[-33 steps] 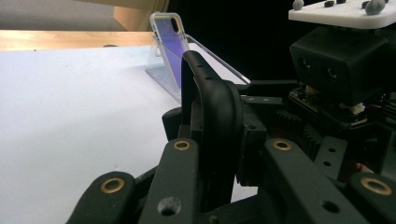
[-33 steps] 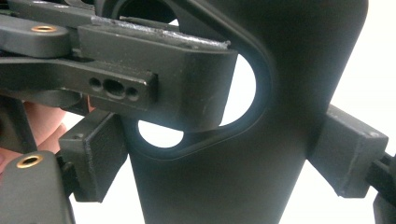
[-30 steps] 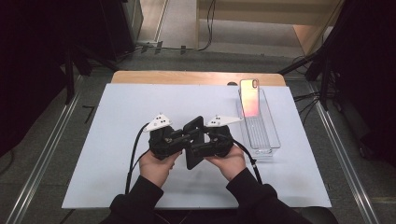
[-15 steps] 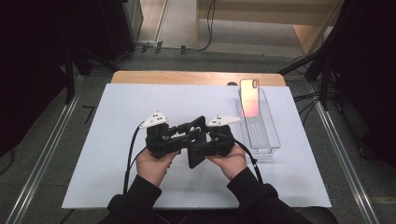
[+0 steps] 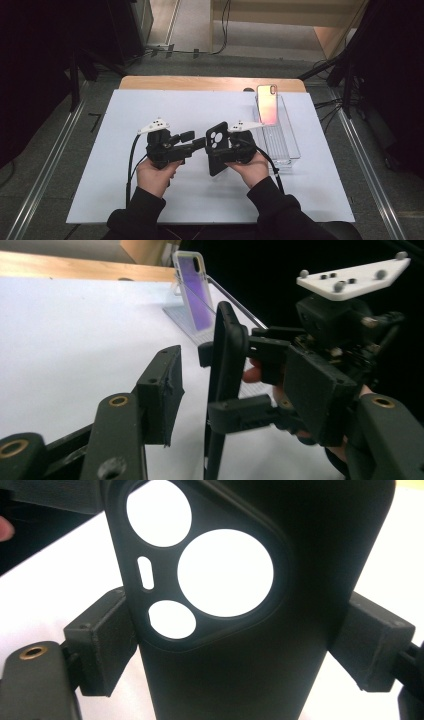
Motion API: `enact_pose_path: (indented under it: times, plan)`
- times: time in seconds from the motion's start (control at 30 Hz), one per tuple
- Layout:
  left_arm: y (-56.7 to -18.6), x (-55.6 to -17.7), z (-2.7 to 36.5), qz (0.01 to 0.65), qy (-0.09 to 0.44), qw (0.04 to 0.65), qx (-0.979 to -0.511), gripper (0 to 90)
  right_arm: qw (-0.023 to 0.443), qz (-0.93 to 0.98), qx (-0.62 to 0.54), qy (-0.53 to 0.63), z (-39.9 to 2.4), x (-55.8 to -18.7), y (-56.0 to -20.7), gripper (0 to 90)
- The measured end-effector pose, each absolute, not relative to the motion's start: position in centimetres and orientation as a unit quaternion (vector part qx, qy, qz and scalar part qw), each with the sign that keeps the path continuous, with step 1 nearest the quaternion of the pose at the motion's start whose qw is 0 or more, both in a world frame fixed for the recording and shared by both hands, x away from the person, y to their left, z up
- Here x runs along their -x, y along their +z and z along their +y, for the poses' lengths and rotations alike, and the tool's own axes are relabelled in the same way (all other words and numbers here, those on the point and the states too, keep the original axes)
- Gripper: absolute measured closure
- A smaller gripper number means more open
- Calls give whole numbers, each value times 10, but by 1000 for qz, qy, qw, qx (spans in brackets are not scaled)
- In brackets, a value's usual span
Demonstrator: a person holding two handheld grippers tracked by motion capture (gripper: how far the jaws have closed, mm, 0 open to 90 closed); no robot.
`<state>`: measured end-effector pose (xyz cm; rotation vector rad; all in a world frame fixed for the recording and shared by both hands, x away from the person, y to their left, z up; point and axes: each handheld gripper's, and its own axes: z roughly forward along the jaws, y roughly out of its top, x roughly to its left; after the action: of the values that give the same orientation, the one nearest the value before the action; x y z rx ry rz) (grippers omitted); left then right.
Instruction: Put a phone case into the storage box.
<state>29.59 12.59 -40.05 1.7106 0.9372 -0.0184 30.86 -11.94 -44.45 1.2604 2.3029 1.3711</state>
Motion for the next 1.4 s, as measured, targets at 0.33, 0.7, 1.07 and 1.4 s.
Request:
enact_pose_path:
  times: [0.33,0.7,1.07,1.4]
  plan:
    - [-412,-292,150,391,-25,531,-751,370,82,767,-433,467,-131,-314,-443,119]
    - [-423,-294,167,370,-46,493,-786,334,74,771,-424,469,-139,-317,-433,119]
    - [-440,-293,183,355,-34,432,-828,333,68,777,-406,475,-143,-315,-418,119]
    - [-450,-288,199,351,-29,411,-841,333,74,776,-401,481,-154,-315,-401,119]
